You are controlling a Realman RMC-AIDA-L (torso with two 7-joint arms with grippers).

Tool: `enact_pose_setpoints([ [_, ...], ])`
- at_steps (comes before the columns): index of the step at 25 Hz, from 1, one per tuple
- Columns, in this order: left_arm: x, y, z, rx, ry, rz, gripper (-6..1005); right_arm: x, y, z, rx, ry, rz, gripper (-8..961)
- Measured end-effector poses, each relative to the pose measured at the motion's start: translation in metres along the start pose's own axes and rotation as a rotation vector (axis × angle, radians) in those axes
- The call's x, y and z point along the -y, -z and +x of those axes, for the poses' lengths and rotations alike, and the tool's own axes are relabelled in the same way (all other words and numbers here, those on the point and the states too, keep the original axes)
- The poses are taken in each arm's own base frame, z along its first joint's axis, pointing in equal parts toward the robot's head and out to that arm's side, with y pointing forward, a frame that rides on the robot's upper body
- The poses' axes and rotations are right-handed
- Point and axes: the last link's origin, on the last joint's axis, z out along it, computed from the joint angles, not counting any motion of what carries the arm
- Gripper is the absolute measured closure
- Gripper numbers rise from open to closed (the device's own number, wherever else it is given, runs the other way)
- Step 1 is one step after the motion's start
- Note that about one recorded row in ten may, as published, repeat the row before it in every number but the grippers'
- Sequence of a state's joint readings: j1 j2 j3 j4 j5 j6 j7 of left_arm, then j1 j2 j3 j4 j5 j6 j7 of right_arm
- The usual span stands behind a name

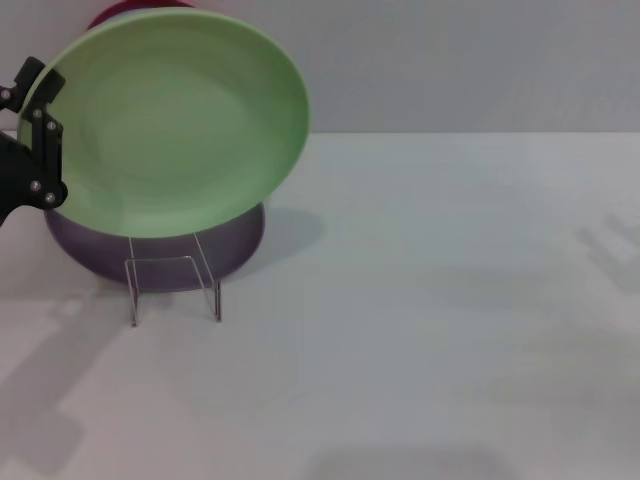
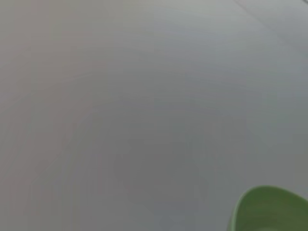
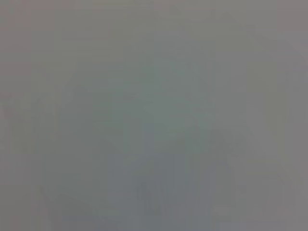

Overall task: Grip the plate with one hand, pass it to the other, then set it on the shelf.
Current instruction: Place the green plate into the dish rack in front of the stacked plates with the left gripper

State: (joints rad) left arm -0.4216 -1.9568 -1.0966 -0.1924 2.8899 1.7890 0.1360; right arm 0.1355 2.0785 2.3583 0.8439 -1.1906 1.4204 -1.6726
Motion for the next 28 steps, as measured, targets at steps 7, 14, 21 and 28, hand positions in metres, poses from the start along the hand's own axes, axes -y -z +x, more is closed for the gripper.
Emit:
enact_pose_setpoints([
  [7,0.007,-0.007,-0.006,0.007,-0.075,-0.046,941,-0.006,-0.002,0.0,0.0,0.002,-0.043,359],
  [14,0.013,-0.003,-0.013,0.054,-0.126,-0.071,940,-0.012,-0.001,-0.001,0.005,0.024,-0.085,356],
  [21,0.02,0.006,-0.017,0.094,-0.147,-0.084,940,-0.018,-0.003,-0.002,0.013,0.057,-0.128,354],
  [28,0.018,0.009,-0.02,0.115,-0.154,-0.108,943,-0.021,-0.003,-0.002,0.017,0.062,-0.149,351],
])
